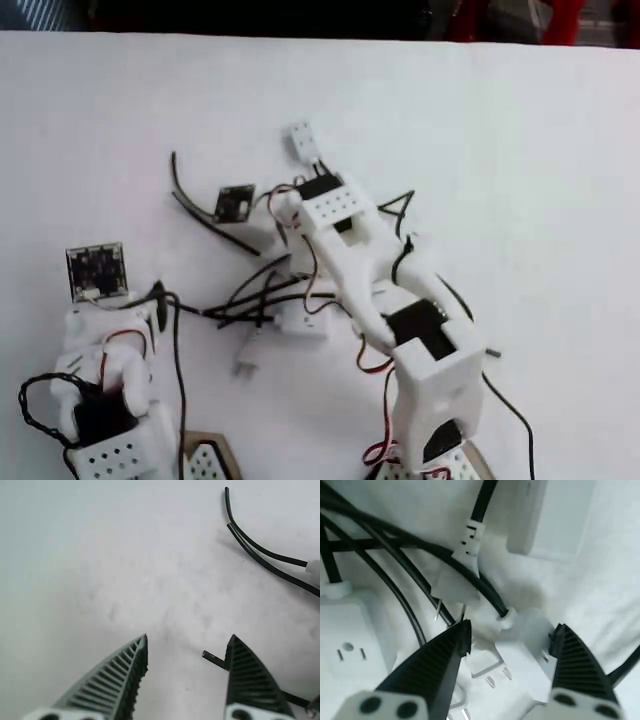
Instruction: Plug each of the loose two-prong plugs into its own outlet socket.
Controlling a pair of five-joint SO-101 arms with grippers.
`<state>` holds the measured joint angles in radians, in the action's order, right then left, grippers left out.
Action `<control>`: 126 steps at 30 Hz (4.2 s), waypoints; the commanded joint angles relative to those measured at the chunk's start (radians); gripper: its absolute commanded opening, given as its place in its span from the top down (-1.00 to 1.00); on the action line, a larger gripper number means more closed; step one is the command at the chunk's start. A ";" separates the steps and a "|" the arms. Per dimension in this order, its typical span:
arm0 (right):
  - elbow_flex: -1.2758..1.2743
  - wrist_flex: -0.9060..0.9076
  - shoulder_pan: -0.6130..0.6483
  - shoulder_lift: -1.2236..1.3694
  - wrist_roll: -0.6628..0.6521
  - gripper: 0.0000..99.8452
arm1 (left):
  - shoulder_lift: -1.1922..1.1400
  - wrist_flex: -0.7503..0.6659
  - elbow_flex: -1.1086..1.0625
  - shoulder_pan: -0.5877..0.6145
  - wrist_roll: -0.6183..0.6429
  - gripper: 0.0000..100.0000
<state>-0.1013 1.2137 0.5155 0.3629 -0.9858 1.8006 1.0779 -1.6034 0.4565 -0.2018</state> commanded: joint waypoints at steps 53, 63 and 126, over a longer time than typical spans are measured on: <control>-0.144 0.320 0.099 -0.337 0.032 0.50 | 0.010 -0.017 0.008 0.012 0.008 0.48; -0.189 0.222 0.133 -0.243 0.034 0.50 | 0.010 -0.017 0.008 0.012 0.008 0.48; -0.137 0.378 -0.529 -0.644 0.109 0.96 | 0.010 -0.071 -0.029 0.007 0.006 0.49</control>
<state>-0.1657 1.6295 -0.0292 -0.2417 -0.8800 1.8006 1.0303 -1.6433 0.4565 -0.2018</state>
